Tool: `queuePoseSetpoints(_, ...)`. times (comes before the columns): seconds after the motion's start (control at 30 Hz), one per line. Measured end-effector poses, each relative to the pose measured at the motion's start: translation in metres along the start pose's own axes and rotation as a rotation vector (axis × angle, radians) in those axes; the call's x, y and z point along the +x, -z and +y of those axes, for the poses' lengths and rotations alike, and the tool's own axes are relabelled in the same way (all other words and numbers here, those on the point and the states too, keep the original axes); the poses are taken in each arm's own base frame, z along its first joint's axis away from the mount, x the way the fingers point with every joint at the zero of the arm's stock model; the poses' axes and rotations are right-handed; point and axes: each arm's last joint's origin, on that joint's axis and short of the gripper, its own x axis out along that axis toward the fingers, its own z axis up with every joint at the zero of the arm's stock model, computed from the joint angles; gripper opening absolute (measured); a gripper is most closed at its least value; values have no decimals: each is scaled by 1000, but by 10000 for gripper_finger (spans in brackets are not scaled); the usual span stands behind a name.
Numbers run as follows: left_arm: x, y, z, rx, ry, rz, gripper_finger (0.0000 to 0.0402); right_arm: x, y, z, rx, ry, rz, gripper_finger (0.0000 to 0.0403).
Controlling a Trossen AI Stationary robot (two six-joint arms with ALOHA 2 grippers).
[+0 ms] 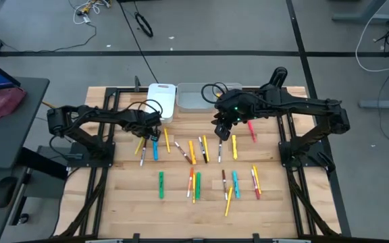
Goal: Pick & Place Markers
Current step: Put the yellow pen into the white bin
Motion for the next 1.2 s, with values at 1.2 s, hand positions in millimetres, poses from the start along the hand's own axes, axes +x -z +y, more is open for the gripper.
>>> queuePoseSetpoints(1.2,-92,36,66,37,169,103,84,-22,-2,-7,-46,-8,-68,128)
